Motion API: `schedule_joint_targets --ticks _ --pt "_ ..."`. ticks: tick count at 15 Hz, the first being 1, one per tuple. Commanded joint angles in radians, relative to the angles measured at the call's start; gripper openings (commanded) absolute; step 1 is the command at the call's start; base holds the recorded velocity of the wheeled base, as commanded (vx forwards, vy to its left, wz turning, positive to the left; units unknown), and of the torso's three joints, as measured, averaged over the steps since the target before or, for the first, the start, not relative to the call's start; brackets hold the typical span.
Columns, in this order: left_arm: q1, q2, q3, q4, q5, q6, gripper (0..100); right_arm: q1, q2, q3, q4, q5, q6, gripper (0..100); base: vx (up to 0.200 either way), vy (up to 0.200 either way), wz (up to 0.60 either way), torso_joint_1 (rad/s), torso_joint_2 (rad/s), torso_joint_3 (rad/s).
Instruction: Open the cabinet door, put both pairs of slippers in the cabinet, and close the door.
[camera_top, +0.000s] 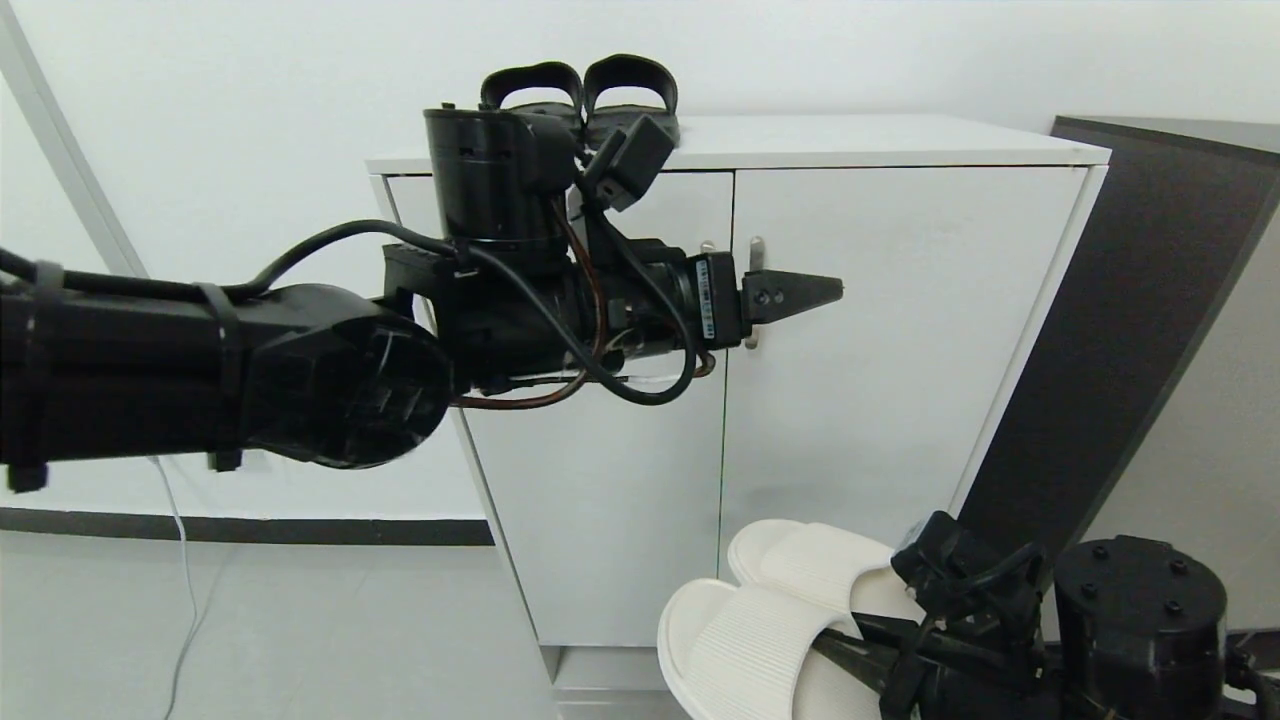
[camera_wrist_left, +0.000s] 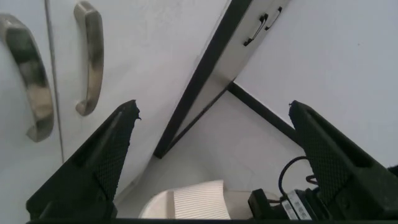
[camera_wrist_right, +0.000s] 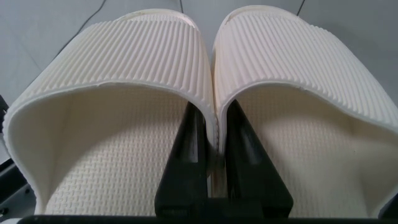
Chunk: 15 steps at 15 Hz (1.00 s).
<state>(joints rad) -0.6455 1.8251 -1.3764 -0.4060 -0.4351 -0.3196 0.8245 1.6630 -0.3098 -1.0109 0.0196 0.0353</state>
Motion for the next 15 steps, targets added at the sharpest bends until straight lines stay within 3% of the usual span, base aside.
schedule_joint_targets --ticks 1,4,6,10,11,15 --pt "0.003 0.059 -0.050 0.003 -0.001 -0.023 100 0.002 0.001 0.001 0.000 0.000 0.000 0 0.000 0.000 0.00 0.000 0.00 0.000" --pt "0.006 0.074 -0.109 0.053 0.010 -0.029 100 0.002 0.001 0.001 0.000 0.002 0.000 0 0.000 0.000 0.00 0.000 0.00 0.000" --pt "0.004 0.075 -0.158 0.102 0.081 -0.027 100 0.002 0.001 0.001 0.000 0.000 0.000 0 0.000 0.000 0.00 0.000 0.00 0.000" --pt "0.003 0.091 -0.185 0.105 0.151 -0.027 100 0.002 0.001 0.003 0.000 0.000 0.000 0 0.000 0.000 0.00 0.000 0.00 0.000" --pt "-0.002 0.111 -0.205 0.110 0.199 -0.026 100 0.002 0.001 0.003 0.000 0.000 0.000 0 0.000 0.000 0.00 0.000 0.00 0.000" --pt "-0.008 0.151 -0.259 0.145 0.214 -0.026 100 0.002 0.001 0.003 0.000 0.000 0.000 0 0.000 0.000 0.00 0.000 0.00 0.000"
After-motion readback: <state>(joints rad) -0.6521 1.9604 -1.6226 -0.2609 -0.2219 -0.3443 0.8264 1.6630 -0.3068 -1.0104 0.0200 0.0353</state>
